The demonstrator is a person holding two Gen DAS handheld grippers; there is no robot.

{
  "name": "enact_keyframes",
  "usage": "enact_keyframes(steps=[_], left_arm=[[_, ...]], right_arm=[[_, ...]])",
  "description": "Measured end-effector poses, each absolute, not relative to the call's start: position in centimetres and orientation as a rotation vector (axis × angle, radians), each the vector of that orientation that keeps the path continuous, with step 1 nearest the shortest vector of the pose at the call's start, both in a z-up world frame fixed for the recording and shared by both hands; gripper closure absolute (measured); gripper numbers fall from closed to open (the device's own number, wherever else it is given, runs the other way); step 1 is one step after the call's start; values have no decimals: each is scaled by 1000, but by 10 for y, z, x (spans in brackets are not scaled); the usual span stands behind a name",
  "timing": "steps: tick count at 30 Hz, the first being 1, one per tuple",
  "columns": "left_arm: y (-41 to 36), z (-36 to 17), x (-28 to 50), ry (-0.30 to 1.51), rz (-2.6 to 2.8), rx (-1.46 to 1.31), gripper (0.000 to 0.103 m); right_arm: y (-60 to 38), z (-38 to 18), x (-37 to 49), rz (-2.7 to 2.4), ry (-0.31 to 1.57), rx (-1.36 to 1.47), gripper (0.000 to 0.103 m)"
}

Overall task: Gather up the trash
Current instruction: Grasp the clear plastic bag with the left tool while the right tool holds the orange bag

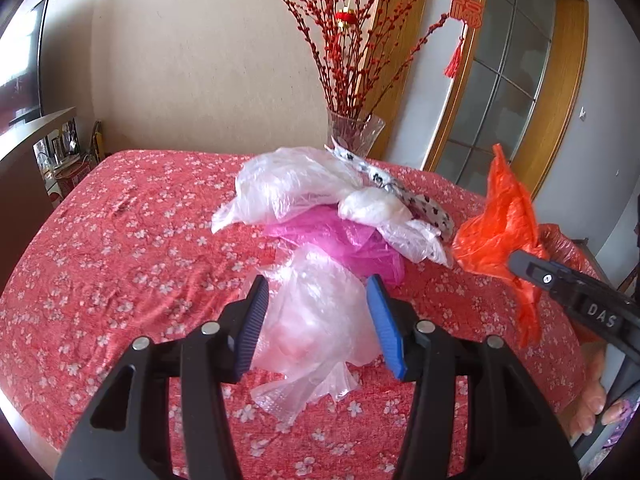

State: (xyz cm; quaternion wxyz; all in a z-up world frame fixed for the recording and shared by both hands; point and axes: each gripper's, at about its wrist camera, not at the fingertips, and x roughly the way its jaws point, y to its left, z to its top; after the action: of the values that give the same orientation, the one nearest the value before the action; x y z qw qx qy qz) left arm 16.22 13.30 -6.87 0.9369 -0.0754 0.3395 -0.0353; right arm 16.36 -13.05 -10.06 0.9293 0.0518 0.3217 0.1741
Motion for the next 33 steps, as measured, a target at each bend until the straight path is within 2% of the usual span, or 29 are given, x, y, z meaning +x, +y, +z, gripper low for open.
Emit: enact_keyframes(steps=[5,9,12,23,33], left_arm=[[129,-85,168,749,-82,-170,55],[130,-89,167,760,-107,-189,82],[129,-84,160,738,-126,-189,92],[132,-56,117,668,-190,-202,96],[94,-20,102,600,-337,-178,96]], right_arm=[[-138,-104,162,345,663,116,74],[-142,-107,160,339,668,124,74],[-146,-108,158,336,666,128,74],[-159,-106,149,319,655,143,74],[-189,-101,140,262,628,169,74]])
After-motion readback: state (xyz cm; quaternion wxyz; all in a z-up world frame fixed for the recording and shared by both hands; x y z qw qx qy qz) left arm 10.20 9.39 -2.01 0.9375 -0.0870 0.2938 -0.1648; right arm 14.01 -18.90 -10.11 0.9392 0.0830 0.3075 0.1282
